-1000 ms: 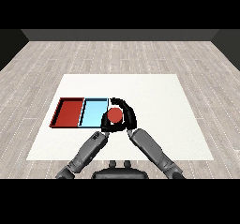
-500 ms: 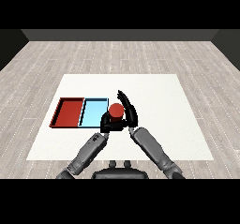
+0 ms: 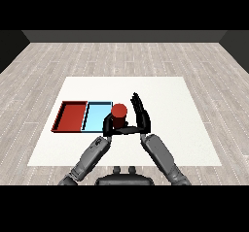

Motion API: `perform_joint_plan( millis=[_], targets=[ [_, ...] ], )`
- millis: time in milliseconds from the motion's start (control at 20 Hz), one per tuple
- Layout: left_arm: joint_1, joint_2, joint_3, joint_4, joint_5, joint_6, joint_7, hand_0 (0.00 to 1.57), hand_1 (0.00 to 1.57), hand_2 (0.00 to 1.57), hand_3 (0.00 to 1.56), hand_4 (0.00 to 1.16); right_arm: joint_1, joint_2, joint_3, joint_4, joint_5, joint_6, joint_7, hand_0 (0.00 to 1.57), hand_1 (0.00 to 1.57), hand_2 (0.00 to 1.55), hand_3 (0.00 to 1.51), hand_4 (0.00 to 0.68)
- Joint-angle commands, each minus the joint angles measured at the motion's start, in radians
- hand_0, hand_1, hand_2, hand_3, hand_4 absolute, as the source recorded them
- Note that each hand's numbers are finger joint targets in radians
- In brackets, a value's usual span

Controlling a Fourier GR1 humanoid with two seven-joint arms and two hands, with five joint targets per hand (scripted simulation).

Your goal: Pick the red can and put it in the red box

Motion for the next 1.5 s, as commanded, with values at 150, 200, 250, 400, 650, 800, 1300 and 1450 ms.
perform_joint_plan(
  millis=[150, 200, 250, 400, 650, 800, 1300, 1450],
  targets=[
    [-0.069, 0.019, 0.074, -0.023, -0.038, -0.003, 0.089, 1.57, 1.57, 1.56, 1.47, 1.13, 0.119, -0.11, -0.108, -0.211, -0.046, 0.094, 0.04, 0.0, 0.0, 0.0, 0.0, 0.0],
    [-0.065, -0.006, 0.061, 0.052, -0.037, 0.006, 0.022, 1.57, 1.57, 1.57, 1.47, 1.13, 0.22, -0.089, -0.08, -0.246, -0.061, 0.096, -0.03, 0.0, 0.0, 0.0, 0.0, 0.0],
    [-0.035, 0.073, 0.095, -0.088, -0.032, -0.007, 0.121, 1.57, 1.57, 1.57, 1.47, 1.13, 0.205, -0.122, -0.119, -0.254, -0.102, 0.146, -0.003, 0.0, 0.0, 0.0, 0.0, 0.0],
    [-0.087, 0.098, 0.2, 0.005, -0.003, -0.08, 0.079, 1.57, 1.57, 1.57, 1.48, 1.14, 0.268, -0.119, -0.13, -0.276, -0.064, 0.123, -0.047, 0.0, 0.0, 0.0, 0.0, 0.0],
    [-0.083, 0.253, 0.278, -0.043, -0.019, -0.079, 0.159, 1.57, 1.57, 1.57, 1.48, 1.14, 0.43, -0.211, -0.211, -0.384, -0.158, 0.217, -0.065, 0.0, 0.0, 0.0, 0.0, 0.0],
    [0.012, 0.323, 0.238, -0.208, -0.079, -0.019, 0.274, 1.57, 1.57, 1.57, 1.49, 1.12, 0.363, -0.206, -0.275, -0.264, -0.156, 0.204, -0.042, 0.0, 0.0, 0.0, 0.0, 0.0],
    [-0.054, 0.538, 0.373, 0.341, -0.126, -0.165, 0.288, 1.57, 1.57, 1.56, 1.51, 1.08, 0.433, -0.181, -0.298, -0.161, -0.173, 0.248, -0.135, 0.0, 0.0, 0.0, 0.0, 0.0],
    [-0.126, 0.542, 0.353, 0.527, -0.185, -0.172, 0.308, 1.57, 1.57, 1.55, 1.47, 1.05, 0.409, -0.206, -0.307, -0.182, -0.165, 0.245, -0.094, 0.0, 0.0, 0.0, 0.0, 0.0]
  ],
)
